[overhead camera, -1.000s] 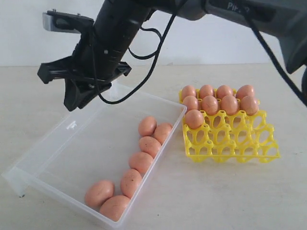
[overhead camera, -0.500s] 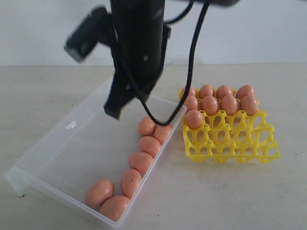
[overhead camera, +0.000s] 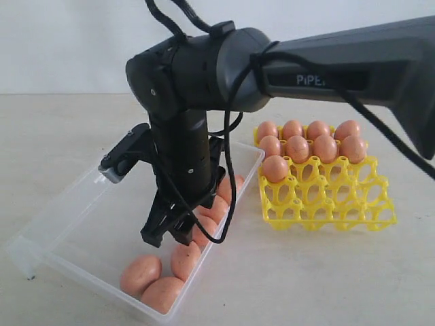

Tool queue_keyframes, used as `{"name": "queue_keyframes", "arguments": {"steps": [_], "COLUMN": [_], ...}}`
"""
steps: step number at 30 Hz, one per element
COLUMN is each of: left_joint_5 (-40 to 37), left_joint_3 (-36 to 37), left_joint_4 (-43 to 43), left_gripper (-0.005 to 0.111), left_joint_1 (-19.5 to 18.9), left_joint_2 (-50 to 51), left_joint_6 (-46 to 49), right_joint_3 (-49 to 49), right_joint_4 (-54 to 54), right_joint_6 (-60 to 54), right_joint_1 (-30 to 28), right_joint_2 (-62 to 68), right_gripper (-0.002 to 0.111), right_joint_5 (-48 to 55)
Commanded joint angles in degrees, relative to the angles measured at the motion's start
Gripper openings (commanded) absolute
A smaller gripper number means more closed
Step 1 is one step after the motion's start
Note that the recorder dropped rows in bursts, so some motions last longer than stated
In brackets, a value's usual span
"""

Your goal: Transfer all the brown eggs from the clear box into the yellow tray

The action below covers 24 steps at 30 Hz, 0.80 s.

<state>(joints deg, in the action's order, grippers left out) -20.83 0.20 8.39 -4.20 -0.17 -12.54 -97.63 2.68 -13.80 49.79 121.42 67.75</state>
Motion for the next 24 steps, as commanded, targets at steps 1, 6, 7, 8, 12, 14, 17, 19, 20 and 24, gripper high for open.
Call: {"name": "queue_keyframes", "arguments": {"steps": [1, 6, 7, 8, 12, 14, 17, 19, 20, 24], "left_joint_5": [0.56, 0.56, 0.56, 0.56, 3.74, 4.56, 5.09, 5.09, 5.99, 7.75], "left_joint_3": [-0.20, -0.20, -0.20, -0.20, -0.20, -0.20, -0.20, -0.20, -0.20, -0.20], "left_joint_4": [5.28, 7.64, 7.64, 7.64, 7.65, 7.65, 7.54, 6.41, 5.00, -4.98], "left_gripper": [-0.004, -0.004, -0.004, -0.004, -0.004, -0.004, -0.004, -0.004, -0.004, -0.004], "left_joint_1": [0.18, 0.18, 0.18, 0.18, 0.18, 0.18, 0.18, 0.18, 0.18, 0.08], "left_joint_2": [0.17, 0.17, 0.17, 0.17, 0.17, 0.17, 0.17, 0.17, 0.17, 0.17], "left_joint_6": [3.93, 5.74, 5.74, 5.74, 5.74, 5.74, 5.74, 5.74, 5.74, 13.11], "right_joint_3": [0.07, 0.07, 0.07, 0.07, 0.07, 0.07, 0.07, 0.07, 0.07, -0.54], "right_joint_4": [2.72, 2.89, 2.89, 2.57, 2.47, 2.23, 1.66, 1.30, 1.30, -2.68], "right_joint_6": [1.49, 1.75, 1.89, 1.89, 1.98, 2.60, 4.57, 4.40, 2.83, -0.70], "right_joint_1": [-0.09, -0.22, -0.62, -0.73, -2.37, -3.28, -4.74, -5.30, -5.30, -5.30], "right_joint_2": [1.90, 3.92, 4.32, 4.59, 5.64, 5.98, 6.19, 6.19, 6.19, 4.56], "right_gripper": [0.062, 0.062, 0.062, 0.062, 0.062, 0.062, 0.055, 0.021, 0.001, 0.001], "right_joint_5": [-1.65, -2.47, -2.47, -2.47, -3.05, -3.48, -5.60, -5.72, -5.91, -7.14]}}
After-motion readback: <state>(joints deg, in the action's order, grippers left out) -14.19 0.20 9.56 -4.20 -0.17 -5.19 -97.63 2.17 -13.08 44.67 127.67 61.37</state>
